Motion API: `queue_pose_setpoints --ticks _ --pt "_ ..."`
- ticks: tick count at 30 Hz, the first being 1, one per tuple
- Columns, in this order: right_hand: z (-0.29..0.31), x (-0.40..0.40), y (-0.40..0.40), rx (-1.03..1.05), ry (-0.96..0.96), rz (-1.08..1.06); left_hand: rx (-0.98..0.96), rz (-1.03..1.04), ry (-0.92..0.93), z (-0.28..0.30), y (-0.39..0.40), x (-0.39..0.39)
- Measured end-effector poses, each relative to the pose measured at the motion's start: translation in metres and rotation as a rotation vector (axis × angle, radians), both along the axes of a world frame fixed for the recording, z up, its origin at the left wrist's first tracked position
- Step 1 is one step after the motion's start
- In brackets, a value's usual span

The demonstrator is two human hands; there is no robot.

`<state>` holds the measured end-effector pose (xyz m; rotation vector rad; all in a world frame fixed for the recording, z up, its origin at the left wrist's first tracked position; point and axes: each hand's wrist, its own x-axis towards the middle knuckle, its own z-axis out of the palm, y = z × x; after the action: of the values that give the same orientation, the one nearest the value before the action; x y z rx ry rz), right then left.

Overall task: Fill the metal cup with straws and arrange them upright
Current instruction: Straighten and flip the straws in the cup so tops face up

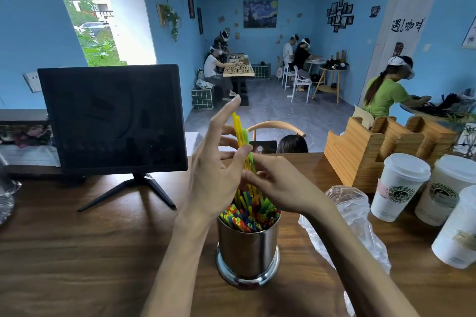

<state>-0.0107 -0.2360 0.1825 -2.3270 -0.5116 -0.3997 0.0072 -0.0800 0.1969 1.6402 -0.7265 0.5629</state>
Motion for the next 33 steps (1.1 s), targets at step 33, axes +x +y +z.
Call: queue_pose_setpoints --ticks 33 --pt "-0.048 0.015 -0.021 0.388 0.21 0.077 0.376 -0.024 0.33 -0.074 0.023 0.03"
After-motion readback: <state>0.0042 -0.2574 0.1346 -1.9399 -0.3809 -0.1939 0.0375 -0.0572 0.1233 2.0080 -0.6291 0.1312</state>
